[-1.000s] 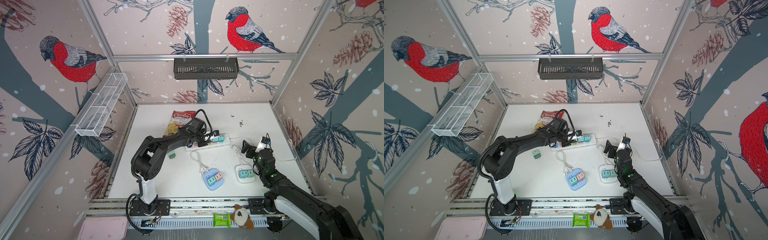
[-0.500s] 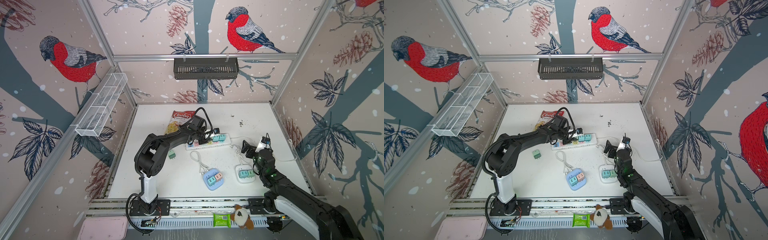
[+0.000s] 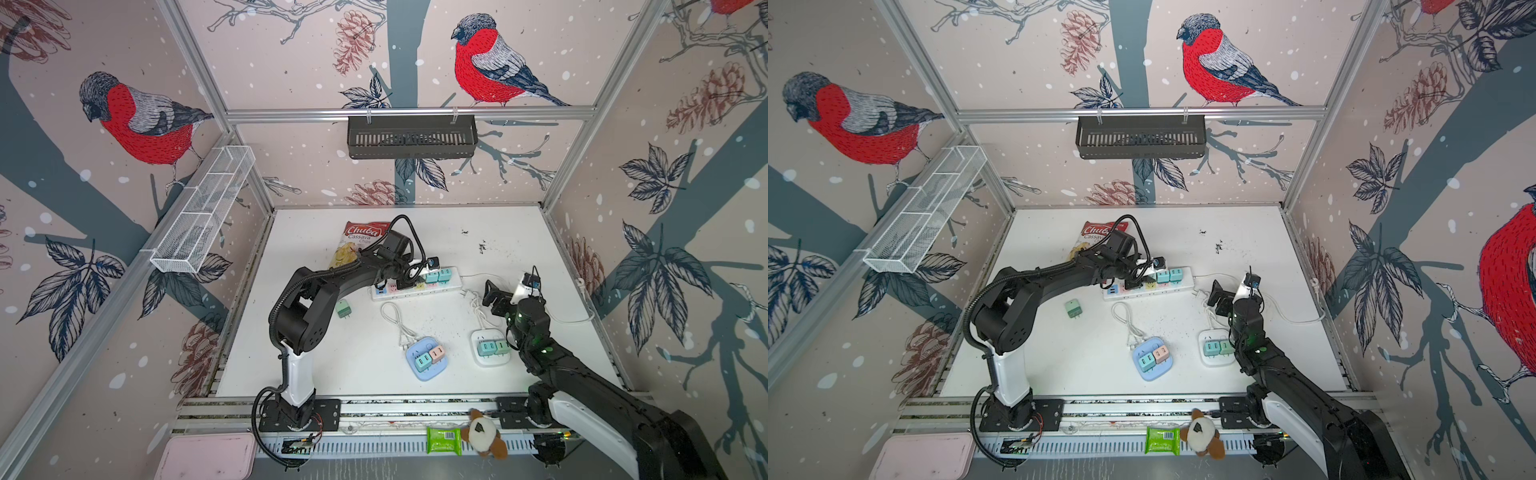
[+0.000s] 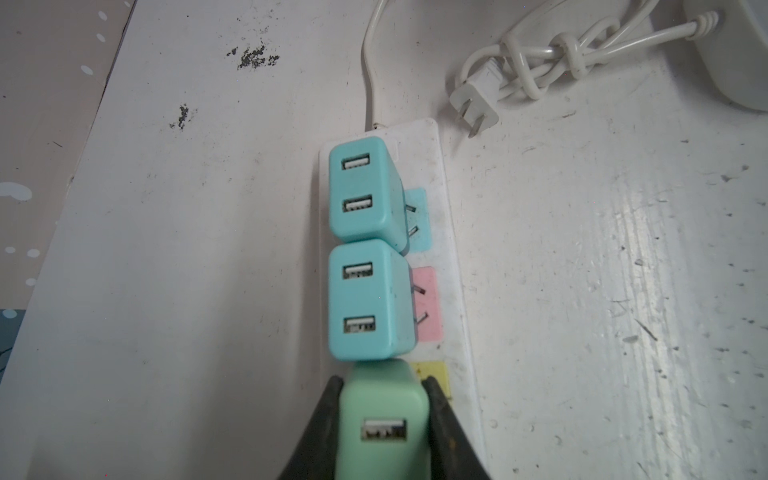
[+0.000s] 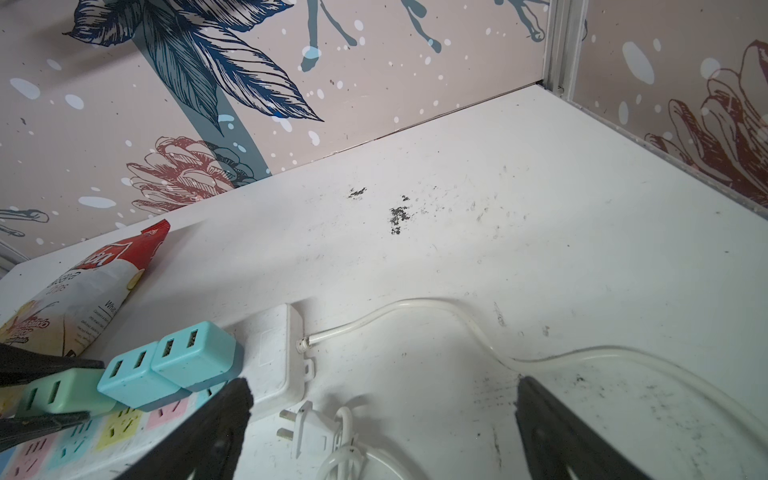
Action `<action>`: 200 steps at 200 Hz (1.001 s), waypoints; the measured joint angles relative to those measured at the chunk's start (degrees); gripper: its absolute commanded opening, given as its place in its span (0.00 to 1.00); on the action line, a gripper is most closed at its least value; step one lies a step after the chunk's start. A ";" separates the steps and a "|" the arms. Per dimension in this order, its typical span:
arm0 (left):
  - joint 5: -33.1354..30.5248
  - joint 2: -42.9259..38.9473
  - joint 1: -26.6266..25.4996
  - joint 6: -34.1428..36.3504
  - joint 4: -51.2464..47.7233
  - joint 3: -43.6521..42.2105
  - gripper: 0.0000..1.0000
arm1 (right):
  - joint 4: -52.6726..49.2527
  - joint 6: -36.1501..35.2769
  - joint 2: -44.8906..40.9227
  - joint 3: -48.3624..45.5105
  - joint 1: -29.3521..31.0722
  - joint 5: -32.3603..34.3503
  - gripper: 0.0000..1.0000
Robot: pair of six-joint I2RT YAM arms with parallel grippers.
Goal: Insert the plug
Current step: 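Lower the green charger with the left gripper into the yellow socket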
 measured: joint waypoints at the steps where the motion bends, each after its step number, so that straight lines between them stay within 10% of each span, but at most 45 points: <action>1: 0.00 0.00 0.00 0.00 0.00 0.00 0.00 | 0.00 0.00 0.00 0.00 0.00 0.00 0.99; 200: 5.73 1.81 2.60 -4.52 -1.36 1.64 0.00 | 0.00 0.00 0.20 0.02 0.00 0.02 0.99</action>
